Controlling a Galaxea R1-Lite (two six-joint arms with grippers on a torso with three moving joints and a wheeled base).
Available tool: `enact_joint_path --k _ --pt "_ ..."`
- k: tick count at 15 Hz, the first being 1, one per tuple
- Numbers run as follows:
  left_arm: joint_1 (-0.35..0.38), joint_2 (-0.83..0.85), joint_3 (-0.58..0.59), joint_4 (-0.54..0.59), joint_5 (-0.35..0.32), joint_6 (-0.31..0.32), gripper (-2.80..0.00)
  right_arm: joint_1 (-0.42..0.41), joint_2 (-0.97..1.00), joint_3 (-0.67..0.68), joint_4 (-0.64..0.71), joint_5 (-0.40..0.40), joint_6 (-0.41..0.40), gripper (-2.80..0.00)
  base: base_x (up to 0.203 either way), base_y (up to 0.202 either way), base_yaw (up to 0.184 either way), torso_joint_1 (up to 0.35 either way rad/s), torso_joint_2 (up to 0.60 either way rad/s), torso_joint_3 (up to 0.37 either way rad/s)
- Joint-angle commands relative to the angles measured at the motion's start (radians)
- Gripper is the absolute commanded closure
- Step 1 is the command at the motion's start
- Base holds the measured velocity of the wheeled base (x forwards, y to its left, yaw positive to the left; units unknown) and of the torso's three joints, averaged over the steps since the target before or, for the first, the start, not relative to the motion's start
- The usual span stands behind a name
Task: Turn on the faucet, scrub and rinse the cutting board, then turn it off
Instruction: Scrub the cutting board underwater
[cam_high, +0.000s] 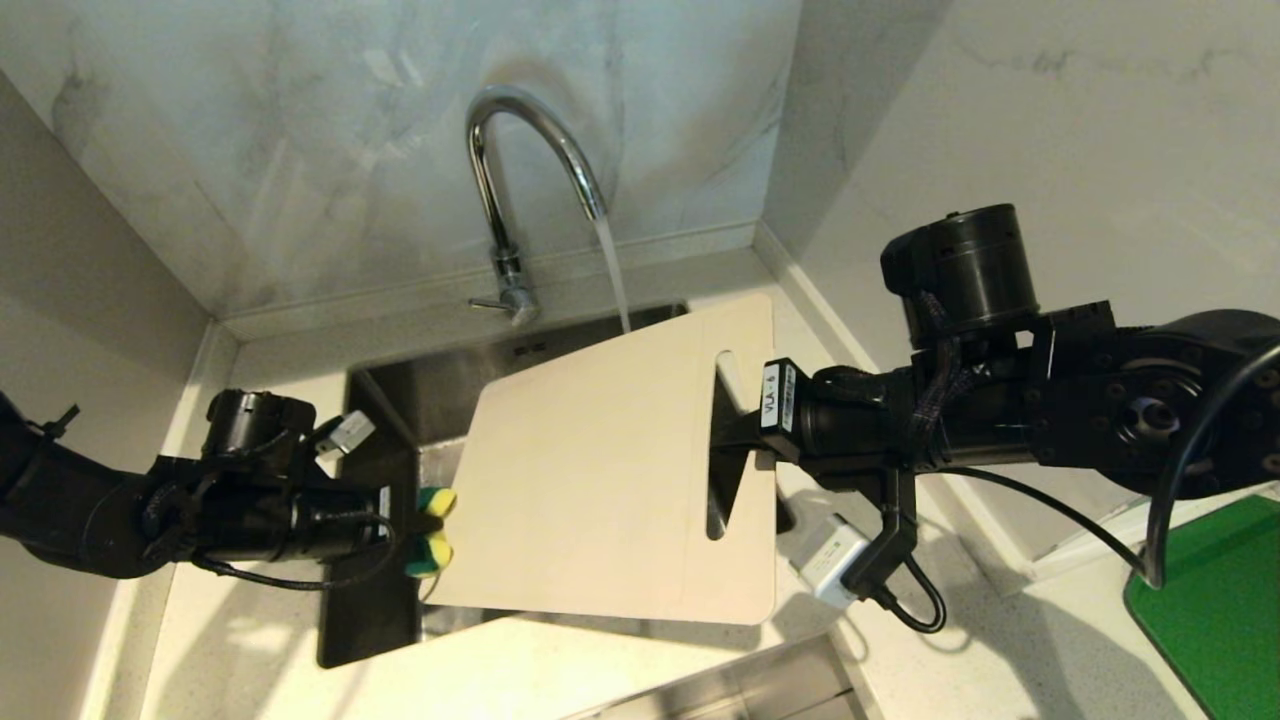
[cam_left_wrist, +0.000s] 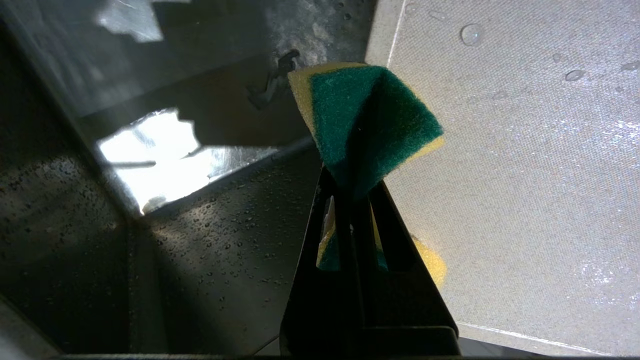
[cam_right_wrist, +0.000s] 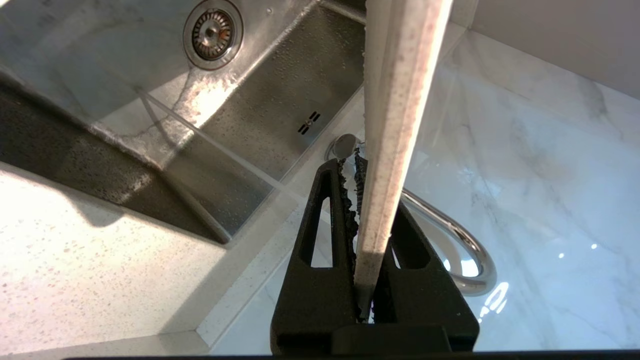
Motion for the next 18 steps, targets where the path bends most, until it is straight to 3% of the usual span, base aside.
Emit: enact_joint_path --k 1,5,7,11,15,18 --pt "0.009 -0.011 -0.002 -0.003 -0.003 0.001 0.00 0.000 0.004 -0.001 0.001 0.001 -0.014 0.00 0.000 0.000 0.000 0.000 0.00 0.000" --pt "-0.066 -0.081 -0.031 0.001 0.008 -0.013 0.00 0.000 0.001 0.001 0.000 0.001 -0.014 0.00 0.000 0.000 0.000 0.000 0.00 0.000" --pt "-0.141 -0.132 -0.045 0.022 0.020 -0.055 0.00 0.000 0.001 0.001 0.000 0.001 -0.014 0.00 0.000 0.000 0.000 0.000 0.00 0.000" --pt "-0.347 -0.225 -0.116 0.151 0.031 -0.172 0.00 0.000 0.000 0.002 0.001 0.001 -0.014 0.00 0.000 0.000 0.000 0.000 0.00 0.000" --pt "-0.559 -0.267 -0.229 0.253 0.118 -0.271 0.00 -0.001 0.000 0.003 0.000 0.001 -0.014 0.00 0.000 0.000 0.000 0.000 0.00 0.000" --pt "-0.588 -0.257 -0.252 0.274 0.160 -0.292 0.00 -0.001 -0.003 0.002 0.000 0.001 -0.013 0.00 0.000 0.000 0.000 0.000 0.00 0.000"
